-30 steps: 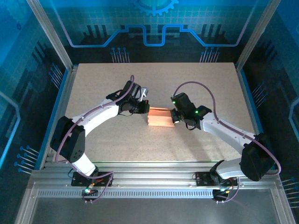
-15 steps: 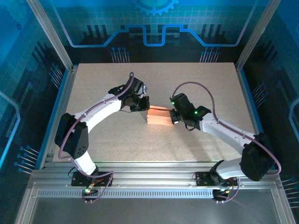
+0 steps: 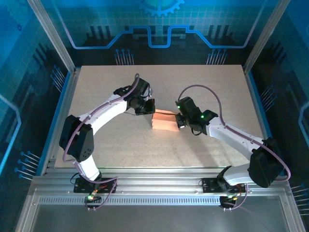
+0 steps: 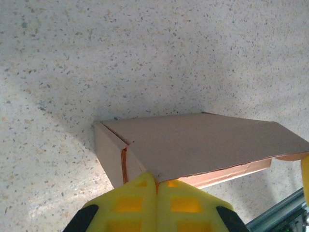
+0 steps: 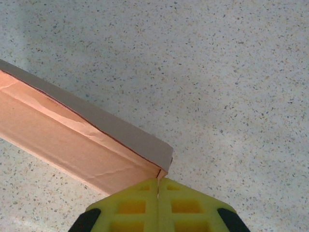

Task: Fold the paper box

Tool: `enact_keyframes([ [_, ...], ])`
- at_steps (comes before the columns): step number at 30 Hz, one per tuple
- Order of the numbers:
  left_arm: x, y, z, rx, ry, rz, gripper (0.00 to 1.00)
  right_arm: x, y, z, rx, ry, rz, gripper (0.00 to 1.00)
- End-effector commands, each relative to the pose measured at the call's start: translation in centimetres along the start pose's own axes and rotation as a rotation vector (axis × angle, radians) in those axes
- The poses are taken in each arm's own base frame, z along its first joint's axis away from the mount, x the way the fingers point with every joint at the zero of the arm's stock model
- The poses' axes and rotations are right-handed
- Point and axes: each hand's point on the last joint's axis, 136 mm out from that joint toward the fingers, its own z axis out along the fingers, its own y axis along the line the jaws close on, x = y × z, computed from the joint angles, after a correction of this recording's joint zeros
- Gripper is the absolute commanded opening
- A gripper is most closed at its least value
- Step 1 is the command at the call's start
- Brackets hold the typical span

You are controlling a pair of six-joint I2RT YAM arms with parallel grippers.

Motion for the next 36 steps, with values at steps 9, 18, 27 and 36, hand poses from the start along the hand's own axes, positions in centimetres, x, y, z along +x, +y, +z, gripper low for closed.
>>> enact_keyframes([
  [9, 1.7, -3.2, 0.1, 0.226, -0.021, 0.229, 0.0, -1.7, 2.7, -1.0, -0.094, -0.055, -0.022, 0.0],
  [18, 2.2, -3.0, -0.1, 0.231, -0.03, 0.282, 0.0, -1.4, 2.6, -1.1, -0.095, -0.064, -0.009, 0.0],
  [27, 3.7, -2.0, 0.4, 0.262, -0.088, 0.352, 0.0, -0.4, 3.0, -0.9, -0.097, -0.115, -0.045, 0.0],
  [36, 5.0, -0.4, 1.9, 0.244, -0.076, 0.359, 0.0, 1.1, 3.3, 0.1, -0.096, -0.114, -0.066, 0.0],
])
